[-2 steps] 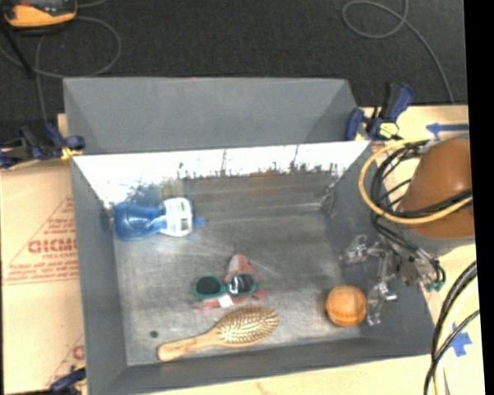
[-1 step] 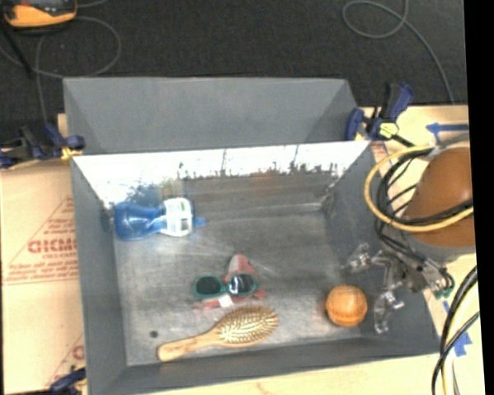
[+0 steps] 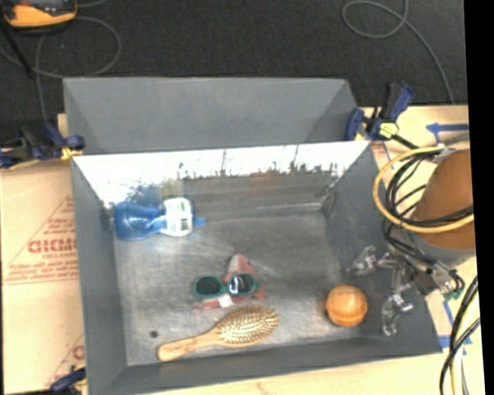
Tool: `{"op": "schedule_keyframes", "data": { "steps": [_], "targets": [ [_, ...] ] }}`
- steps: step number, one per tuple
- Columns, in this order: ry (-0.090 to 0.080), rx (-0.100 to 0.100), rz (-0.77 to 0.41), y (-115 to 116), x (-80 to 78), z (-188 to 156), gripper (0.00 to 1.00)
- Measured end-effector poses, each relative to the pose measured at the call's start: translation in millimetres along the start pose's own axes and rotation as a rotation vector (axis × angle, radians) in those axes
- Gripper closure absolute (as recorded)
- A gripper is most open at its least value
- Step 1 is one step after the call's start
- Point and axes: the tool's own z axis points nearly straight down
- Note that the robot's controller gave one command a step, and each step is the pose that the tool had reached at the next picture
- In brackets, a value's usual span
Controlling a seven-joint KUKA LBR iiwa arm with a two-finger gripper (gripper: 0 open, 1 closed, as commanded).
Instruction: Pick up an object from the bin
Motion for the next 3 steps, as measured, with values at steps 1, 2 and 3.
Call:
{"op": "schedule_keyframes", "data": {
  "steps": [1,2,3],
  "targets": [
    [-0.013,0.003,0.041,4.4,0.1,64.8,0.00],
    [-0.003,0.001,0.038,4.8,4.4,22.2,1.00],
    [-0.002,0.001,0.038,4.8,4.5,22.8,1.00]
  ]
}}
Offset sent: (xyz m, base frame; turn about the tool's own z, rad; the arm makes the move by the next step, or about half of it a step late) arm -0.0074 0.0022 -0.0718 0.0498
